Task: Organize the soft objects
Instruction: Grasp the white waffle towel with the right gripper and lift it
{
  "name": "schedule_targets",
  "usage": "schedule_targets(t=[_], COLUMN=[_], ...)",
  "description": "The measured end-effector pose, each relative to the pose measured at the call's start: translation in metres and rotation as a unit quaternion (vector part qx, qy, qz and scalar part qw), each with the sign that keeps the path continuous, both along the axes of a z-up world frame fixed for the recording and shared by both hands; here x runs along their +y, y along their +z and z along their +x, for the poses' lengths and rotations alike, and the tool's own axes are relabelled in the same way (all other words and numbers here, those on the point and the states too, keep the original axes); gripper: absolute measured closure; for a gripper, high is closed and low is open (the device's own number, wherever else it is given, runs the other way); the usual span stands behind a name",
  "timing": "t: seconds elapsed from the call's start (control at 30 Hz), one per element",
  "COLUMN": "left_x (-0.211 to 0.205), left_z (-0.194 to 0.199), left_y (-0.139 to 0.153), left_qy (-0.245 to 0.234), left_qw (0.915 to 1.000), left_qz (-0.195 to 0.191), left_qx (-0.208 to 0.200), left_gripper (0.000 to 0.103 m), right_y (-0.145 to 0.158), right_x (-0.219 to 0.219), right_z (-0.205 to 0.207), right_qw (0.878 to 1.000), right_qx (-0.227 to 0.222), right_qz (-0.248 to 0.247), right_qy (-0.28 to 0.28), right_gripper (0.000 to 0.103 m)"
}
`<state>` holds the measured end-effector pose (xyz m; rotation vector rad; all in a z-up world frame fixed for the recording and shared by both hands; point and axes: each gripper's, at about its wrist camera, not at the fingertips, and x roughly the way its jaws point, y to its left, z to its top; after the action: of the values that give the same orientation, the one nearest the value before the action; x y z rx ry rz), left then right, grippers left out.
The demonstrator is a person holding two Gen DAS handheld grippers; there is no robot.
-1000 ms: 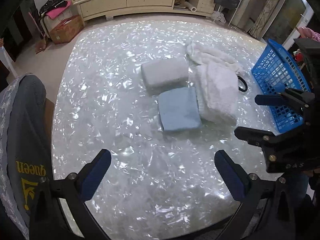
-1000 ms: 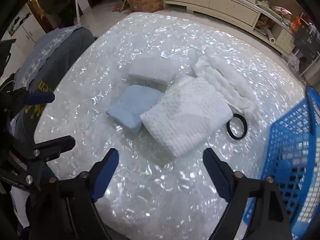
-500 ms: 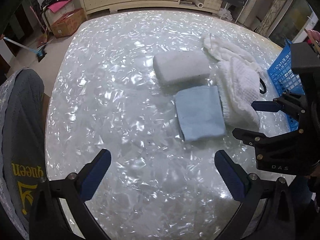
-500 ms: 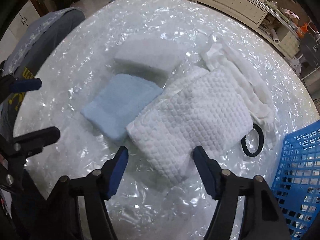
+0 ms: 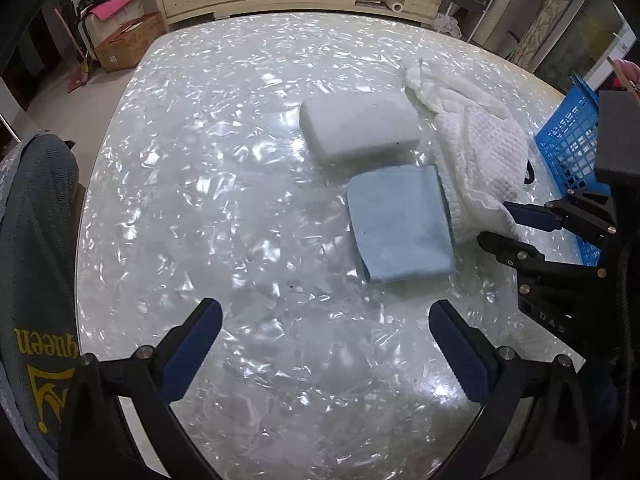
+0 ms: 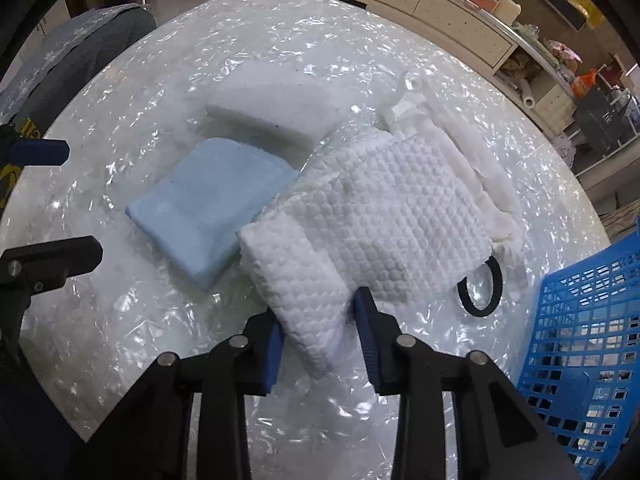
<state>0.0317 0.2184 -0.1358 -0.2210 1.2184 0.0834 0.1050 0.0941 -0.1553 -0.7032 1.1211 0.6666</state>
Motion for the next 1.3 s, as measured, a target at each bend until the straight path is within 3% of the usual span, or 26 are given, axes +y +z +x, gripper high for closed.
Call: schedule_targets(t=[0.2,0.57,0.87,1.03,1.13,1.3], left_x=[0.003,-0.001,-0.015,-0.019,-0.022,-0.022], left_z=[0.001,0.027,0.042,0.047,0.051,0.058], left_y=[0.005,-0.001,-0.011,-0.015,-0.016,-0.023], left_qy=[-0.006,0.008,0.006,0.010,0.013,0.022], left_qw=[0.9997,0.9996,0.9996,0.9993,0.9994,0.9989], left_qz=[-0.025,-0.027,-0.015,-0.029,-0.025,-0.031], left_qx=[-0.001,0.006,0.021,0.022,0.022,0.028], left_gripper=[0.000,0.000,0.000,0.001,0.008,0.011], right_y=[0.008,0.037,0.085,0.113,0.130,0.143], right_x=[-0.009,-0.039,-0.070,-0.088,-0.102,-0.119], right_z=[-0.003,0.004,0.010,0.011,0.012,0.016], right_qw=[1.000,0.998,0.995,0.992,0.991,0.991], right_qx=[0.005,0.014,0.009,0.003,-0.005,-0.019], right_qz=[0.020,0.056,0.095,0.114,0.122,0.120], right_qy=[-0.010,-0.031,-0.038,-0.047,-0.052,-0.056], right_gripper=[0.087,0.088,0.087,0.087,0.087,0.087])
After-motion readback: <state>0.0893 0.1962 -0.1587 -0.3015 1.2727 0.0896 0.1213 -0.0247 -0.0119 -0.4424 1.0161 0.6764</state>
